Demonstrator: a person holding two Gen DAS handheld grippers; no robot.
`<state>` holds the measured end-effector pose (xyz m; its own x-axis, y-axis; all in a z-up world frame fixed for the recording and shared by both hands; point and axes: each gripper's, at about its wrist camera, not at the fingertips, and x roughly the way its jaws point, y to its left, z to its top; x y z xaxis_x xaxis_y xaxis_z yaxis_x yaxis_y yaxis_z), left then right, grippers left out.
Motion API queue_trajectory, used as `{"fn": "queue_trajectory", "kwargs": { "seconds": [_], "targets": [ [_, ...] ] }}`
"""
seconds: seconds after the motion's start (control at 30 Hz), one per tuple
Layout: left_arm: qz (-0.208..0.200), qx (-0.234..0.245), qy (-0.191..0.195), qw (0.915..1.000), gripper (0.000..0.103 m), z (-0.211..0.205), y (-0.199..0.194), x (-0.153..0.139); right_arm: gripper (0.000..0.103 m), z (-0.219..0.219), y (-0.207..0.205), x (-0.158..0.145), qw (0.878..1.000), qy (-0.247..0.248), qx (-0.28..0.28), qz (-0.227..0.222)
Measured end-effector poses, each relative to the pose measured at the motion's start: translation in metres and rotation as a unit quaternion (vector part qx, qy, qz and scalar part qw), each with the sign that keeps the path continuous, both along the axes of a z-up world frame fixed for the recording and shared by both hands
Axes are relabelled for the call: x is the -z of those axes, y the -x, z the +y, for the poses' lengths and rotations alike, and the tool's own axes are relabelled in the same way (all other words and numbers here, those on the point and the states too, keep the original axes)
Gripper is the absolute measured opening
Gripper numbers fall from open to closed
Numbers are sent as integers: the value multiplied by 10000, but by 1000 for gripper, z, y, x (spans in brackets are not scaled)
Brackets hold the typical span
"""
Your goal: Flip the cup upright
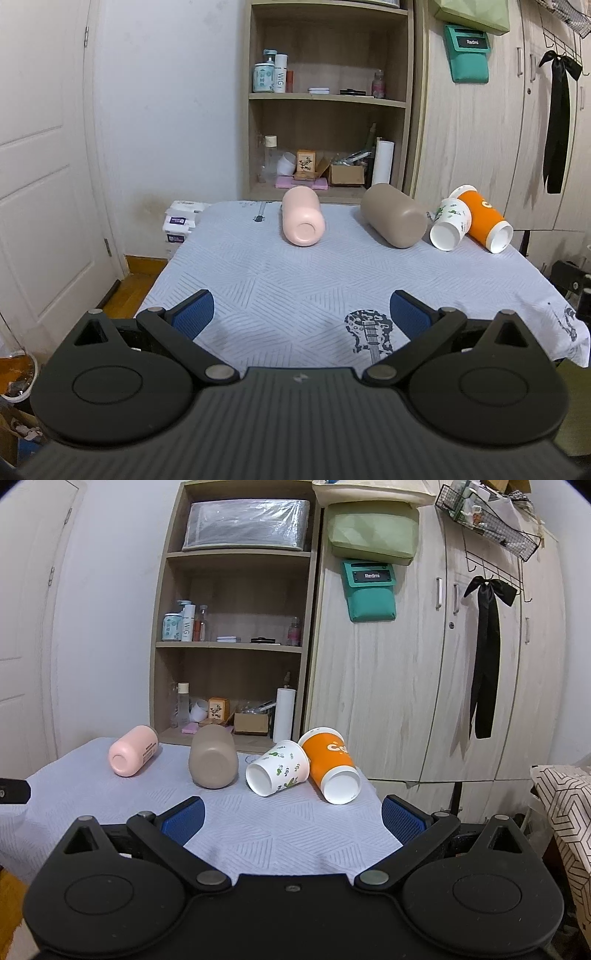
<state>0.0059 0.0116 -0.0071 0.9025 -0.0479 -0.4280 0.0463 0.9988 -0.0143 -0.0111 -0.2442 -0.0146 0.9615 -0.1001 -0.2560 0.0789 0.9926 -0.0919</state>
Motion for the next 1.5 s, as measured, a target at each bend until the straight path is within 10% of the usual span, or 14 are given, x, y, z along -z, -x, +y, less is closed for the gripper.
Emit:
{"fn": "queue_trajectory", "kwargs": {
  "seconds": [0.8, 1.07, 1.5],
  "targets": [
    [219, 193, 71, 9995, 103, -2, -12, -6, 103, 6, -11, -5, 9971, -236, -693, 209],
    [96, 237, 182, 9995, 103, -13, -79, -28, 103, 5, -78, -11, 9834, -312, -1690, 574],
    [1025, 664, 904, 9884, 100, -39, -225, -20, 103, 40, -224, -15, 9463, 238, -2745, 1691]
  ]
}}
